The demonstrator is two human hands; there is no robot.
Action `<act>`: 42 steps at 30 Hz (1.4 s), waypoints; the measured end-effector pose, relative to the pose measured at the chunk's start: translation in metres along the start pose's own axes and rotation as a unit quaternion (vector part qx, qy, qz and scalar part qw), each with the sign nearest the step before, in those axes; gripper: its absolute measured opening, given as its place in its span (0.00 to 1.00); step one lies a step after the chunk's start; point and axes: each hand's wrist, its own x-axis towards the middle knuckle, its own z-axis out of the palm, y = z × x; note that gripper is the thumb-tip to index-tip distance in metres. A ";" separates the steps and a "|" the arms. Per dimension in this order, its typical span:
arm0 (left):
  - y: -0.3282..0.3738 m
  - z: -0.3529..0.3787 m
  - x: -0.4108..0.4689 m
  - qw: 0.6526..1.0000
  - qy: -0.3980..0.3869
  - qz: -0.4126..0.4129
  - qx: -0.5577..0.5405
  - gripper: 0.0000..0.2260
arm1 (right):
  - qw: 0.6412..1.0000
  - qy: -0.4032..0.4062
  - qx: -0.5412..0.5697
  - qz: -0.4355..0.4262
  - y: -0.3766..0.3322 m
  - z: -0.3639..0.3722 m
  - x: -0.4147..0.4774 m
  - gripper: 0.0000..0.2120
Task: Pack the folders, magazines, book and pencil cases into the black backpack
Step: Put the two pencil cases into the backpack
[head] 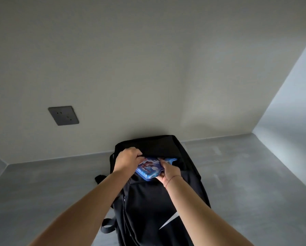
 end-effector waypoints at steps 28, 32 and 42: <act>-0.018 0.011 -0.013 0.999 -0.004 0.027 -0.021 0.07 | 0.994 0.008 -0.108 0.023 0.020 0.018 0.025 0.09; -0.027 0.012 -0.028 0.998 0.031 0.015 -0.056 0.10 | 0.948 -0.013 -0.308 -0.079 0.027 -0.006 0.024 0.09; -0.047 0.021 -0.063 0.990 -0.018 -0.105 -0.088 0.20 | 0.565 0.022 -0.774 -0.285 0.019 -0.021 0.016 0.13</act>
